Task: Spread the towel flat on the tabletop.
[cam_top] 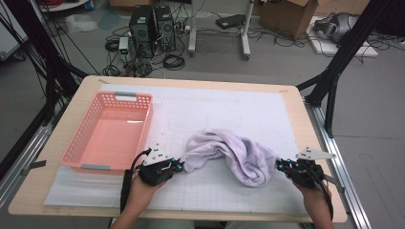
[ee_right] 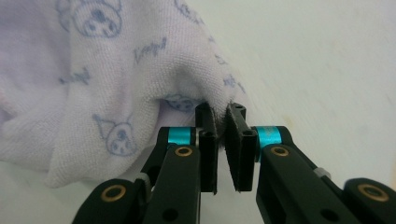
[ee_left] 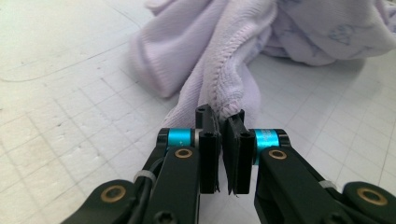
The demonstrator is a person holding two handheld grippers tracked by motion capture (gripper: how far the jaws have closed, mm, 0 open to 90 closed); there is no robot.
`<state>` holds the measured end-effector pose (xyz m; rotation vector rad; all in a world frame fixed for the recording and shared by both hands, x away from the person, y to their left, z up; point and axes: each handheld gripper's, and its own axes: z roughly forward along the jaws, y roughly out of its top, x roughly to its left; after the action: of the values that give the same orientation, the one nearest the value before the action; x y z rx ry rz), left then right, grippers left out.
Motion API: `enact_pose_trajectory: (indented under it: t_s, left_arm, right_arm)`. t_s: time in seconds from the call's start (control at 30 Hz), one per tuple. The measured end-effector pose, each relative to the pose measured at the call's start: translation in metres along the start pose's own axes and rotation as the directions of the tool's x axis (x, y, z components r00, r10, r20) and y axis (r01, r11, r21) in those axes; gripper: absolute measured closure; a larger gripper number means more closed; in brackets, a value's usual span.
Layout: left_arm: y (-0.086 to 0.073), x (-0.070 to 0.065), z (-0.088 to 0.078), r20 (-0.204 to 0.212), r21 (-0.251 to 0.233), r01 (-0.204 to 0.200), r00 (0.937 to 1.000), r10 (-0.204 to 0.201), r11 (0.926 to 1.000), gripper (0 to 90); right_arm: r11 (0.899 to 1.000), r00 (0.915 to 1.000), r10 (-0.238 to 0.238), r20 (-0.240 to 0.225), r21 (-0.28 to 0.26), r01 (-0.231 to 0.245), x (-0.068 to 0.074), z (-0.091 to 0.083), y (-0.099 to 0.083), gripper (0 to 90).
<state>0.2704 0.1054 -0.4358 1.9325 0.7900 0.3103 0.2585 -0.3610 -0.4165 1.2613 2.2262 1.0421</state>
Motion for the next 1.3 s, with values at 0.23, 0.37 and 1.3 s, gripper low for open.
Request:
enact_pose_trajectory:
  t_s: [0.23,0.37,1.3]
  left_arm:
    - [0.011,0.005,-0.006,-0.005,-0.014,0.049,0.9988,-0.049,0.9987,52.1]
    - [0.027,0.007,-0.008,0.014,-0.045,0.055,0.9984,-0.054,0.9975,42.3]
    - [0.060,-0.023,0.072,0.144,0.178,-0.112,0.9857,0.087,0.9775,77.3]
  right_arm:
    - [0.997,0.9989,0.047,0.005,-0.055,-0.046,-0.005,-0.017,-0.008,69.3]
    - [0.990,0.9985,0.054,0.014,-0.128,-0.051,-0.005,-0.024,0.001,61.0]
    - [0.988,0.9991,0.013,-0.040,-0.155,-0.019,0.003,-0.003,0.006,43.9]
